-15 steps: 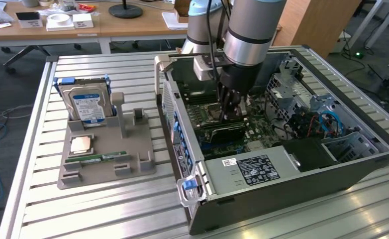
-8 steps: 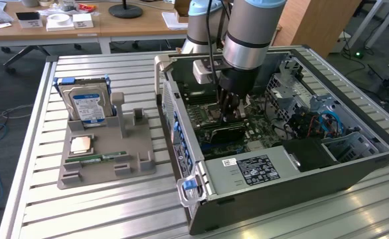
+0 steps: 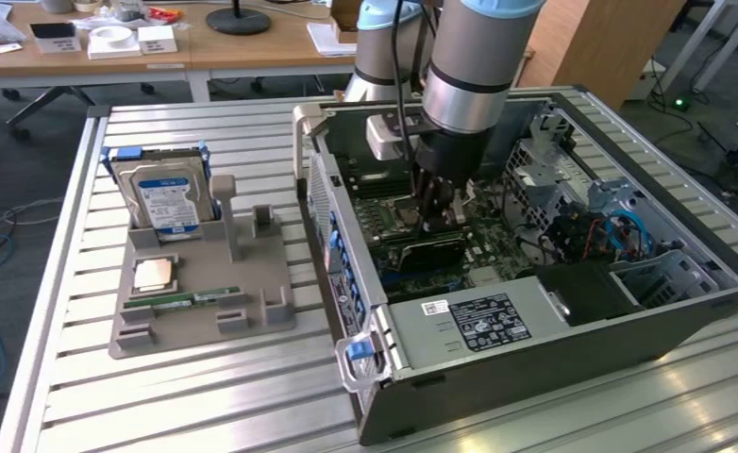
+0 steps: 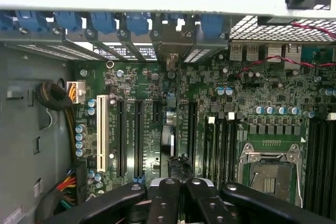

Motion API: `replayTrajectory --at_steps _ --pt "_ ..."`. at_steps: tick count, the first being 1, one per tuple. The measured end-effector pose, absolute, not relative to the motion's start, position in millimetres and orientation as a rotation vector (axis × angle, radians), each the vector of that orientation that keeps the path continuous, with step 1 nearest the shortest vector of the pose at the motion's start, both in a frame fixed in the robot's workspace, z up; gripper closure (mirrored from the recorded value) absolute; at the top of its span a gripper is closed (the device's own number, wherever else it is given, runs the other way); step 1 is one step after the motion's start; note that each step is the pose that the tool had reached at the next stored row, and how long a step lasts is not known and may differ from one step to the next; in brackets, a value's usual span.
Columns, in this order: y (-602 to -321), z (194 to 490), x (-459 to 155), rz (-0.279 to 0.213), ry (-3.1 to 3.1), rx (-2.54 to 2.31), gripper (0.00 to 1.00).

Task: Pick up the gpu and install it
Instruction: 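Press down on the gpu until it lock into place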

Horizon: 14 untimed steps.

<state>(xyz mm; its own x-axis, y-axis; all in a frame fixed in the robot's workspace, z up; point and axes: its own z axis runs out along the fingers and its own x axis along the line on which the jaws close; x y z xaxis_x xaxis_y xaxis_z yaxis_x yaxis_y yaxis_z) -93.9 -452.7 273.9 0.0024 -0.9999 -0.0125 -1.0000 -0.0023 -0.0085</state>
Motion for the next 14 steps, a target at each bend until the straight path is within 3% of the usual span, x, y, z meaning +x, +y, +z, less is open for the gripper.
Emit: replayTrajectory --at_steps 14 --pt "-454.5 270.7 -92.1 0.004 2.208 -2.214 0.89"
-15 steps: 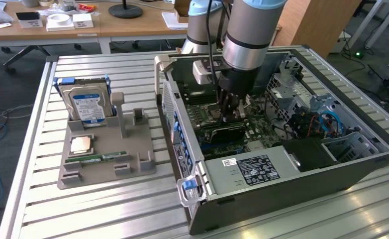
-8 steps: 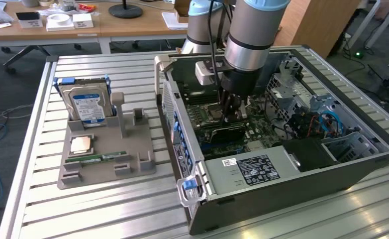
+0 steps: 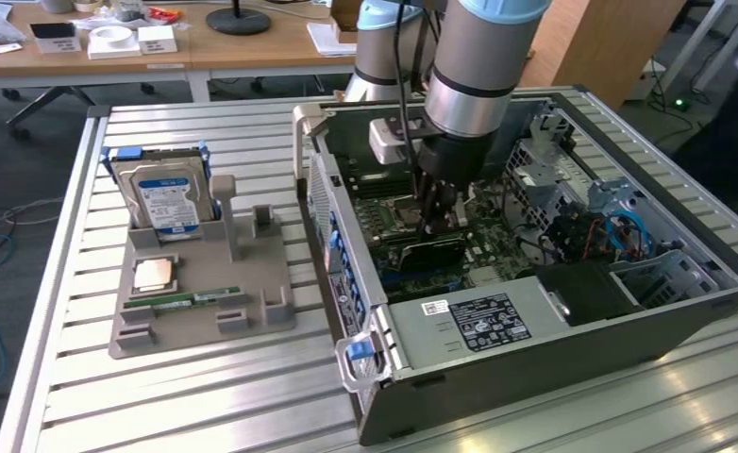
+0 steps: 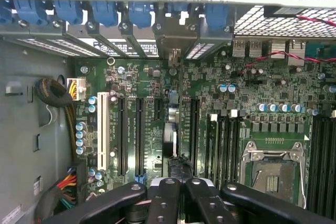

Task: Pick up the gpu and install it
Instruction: 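Press down on the gpu until it lock into place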

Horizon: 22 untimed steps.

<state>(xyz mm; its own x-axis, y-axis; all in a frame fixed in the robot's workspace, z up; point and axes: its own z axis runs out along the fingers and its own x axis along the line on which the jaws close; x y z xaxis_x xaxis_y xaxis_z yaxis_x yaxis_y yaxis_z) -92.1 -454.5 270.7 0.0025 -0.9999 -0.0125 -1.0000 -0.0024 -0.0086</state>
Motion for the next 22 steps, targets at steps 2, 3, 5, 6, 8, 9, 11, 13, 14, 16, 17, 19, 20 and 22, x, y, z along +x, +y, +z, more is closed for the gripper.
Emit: replayTrajectory --at_steps 2,3,5,6,8,9,11,13,14,16,17,19,20,22 --pt "-454.5 270.0 -93.1 0.004 2.208 -2.214 0.89" --pt "-454.5 269.9 -93.0 0.004 2.208 -2.214 0.89" --pt "-454.2 269.7 -93.1 0.005 2.208 -2.214 0.89" --pt "-454.1 269.7 -93.1 0.005 2.208 -2.213 0.89" --pt "-454.1 269.4 -93.2 0.004 2.208 -2.214 0.89" --pt "-454.1 268.9 -93.2 0.005 2.208 -2.214 0.89" --pt "-454.1 268.7 -93.3 0.004 2.208 -2.214 0.89" --pt "-454.1 268.0 -93.4 0.005 2.208 -2.213 0.89" --pt "-454.1 267.5 -93.4 0.005 2.208 -2.213 0.89" --pt "-454.1 267.3 -93.5 0.004 2.208 -2.214 0.89" --pt "-454.1 267.3 -93.5 0.004 2.208 -2.214 0.89" --pt "-454.0 266.2 -93.5 0.005 2.208 -2.213 0.89" --pt "-454.0 266.0 -93.7 0.004 2.208 -2.213 0.89" --pt "-454.0 266.1 -93.7 0.004 2.208 -2.214 0.89"
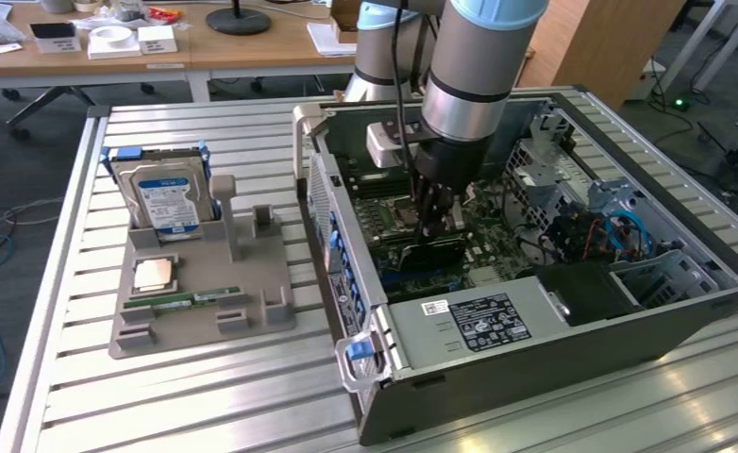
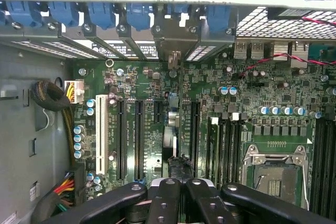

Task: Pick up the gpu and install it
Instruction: 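Press down on the gpu until it lock into place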

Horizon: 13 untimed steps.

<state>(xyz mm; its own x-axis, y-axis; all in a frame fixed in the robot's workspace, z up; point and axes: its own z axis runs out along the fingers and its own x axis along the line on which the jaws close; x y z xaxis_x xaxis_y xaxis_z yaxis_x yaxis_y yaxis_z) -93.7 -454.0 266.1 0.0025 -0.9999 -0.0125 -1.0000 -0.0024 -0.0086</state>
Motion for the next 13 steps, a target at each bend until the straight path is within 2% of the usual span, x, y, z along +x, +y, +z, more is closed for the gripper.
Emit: replayTrajectory --at_steps 13 --pt "-453.3 262.5 -94.1 0.004 2.208 -2.214 0.89"
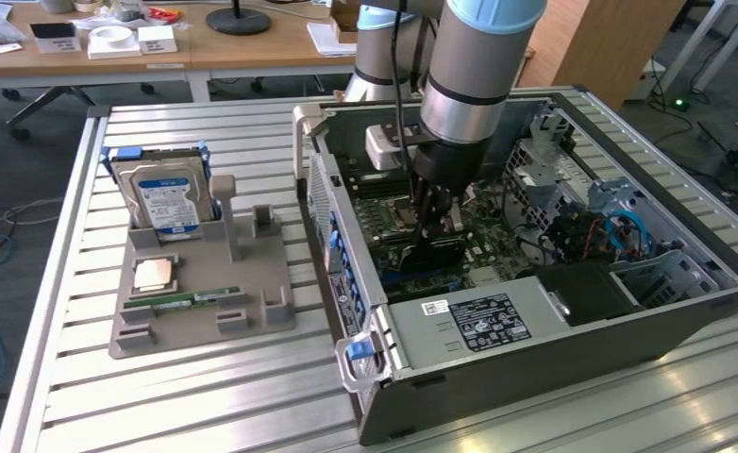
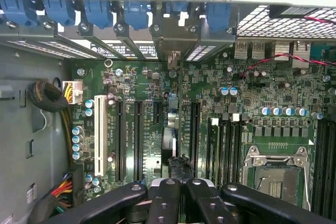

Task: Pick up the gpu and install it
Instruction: 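Press down on the gpu until it lock into place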

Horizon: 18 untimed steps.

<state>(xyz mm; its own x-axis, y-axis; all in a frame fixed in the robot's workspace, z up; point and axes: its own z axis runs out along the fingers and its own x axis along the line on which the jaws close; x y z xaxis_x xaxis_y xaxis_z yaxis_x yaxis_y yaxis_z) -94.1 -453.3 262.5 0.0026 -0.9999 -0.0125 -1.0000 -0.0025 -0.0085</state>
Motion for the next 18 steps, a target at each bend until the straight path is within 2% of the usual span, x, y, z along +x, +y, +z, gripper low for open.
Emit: replayTrajectory --at_steps 18 --pt "-453.4 260.1 -95.3 0.004 2.208 -2.214 0.89"
